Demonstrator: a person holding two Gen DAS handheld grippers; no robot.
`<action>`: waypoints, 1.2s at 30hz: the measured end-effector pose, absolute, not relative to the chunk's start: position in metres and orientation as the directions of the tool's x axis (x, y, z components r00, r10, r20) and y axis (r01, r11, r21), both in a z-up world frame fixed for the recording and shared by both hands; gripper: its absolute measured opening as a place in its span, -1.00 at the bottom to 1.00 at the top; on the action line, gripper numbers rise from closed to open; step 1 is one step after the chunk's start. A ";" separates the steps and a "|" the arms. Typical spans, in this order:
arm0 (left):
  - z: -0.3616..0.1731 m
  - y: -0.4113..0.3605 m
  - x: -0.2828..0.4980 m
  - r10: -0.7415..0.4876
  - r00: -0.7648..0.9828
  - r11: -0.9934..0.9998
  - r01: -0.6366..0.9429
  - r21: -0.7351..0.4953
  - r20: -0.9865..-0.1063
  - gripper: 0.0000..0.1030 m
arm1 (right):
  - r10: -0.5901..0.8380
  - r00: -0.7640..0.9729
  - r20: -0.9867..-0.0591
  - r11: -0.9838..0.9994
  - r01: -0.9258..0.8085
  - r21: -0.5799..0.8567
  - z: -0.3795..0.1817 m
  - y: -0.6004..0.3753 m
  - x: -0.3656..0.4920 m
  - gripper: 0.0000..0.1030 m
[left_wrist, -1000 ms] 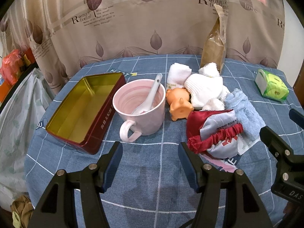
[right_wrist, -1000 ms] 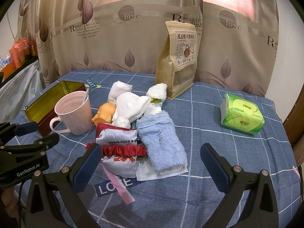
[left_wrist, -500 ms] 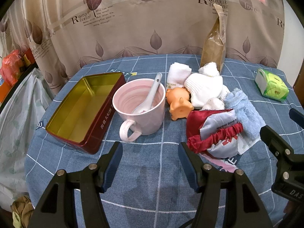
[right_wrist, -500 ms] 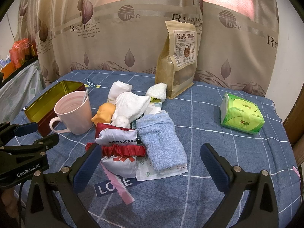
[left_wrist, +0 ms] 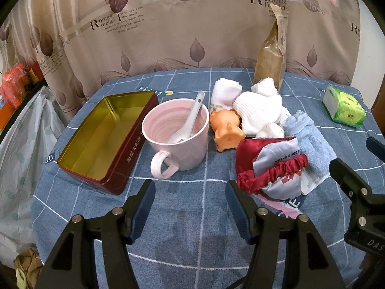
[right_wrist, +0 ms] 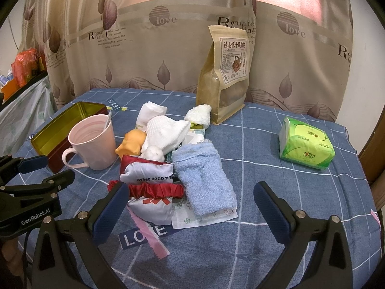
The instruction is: Organize soft objects
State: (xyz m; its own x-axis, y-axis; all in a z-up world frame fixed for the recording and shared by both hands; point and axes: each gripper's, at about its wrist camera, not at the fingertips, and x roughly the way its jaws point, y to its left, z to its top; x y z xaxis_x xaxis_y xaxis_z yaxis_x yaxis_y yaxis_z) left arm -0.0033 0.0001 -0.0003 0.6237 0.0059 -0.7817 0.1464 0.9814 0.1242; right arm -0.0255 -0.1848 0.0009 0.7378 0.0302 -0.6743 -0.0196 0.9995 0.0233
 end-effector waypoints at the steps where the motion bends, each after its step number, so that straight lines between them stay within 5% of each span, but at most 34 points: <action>1: -0.001 0.001 -0.003 0.005 0.623 0.981 0.148 0.124 -0.782 0.21 | 0.030 0.738 -0.674 1.000 -0.019 0.023 0.001 -0.185 -0.025 0.99; 28: -0.021 -0.003 0.005 -0.001 0.596 0.975 0.178 0.132 -0.803 0.21 | -0.025 0.697 -0.716 0.999 0.041 0.004 -0.034 -0.210 -0.009 0.97; 36: -0.030 -0.002 0.016 -0.017 0.594 0.970 0.206 0.132 -0.804 0.21 | -0.011 0.661 -0.751 1.000 0.016 0.000 -0.055 -0.211 0.014 0.78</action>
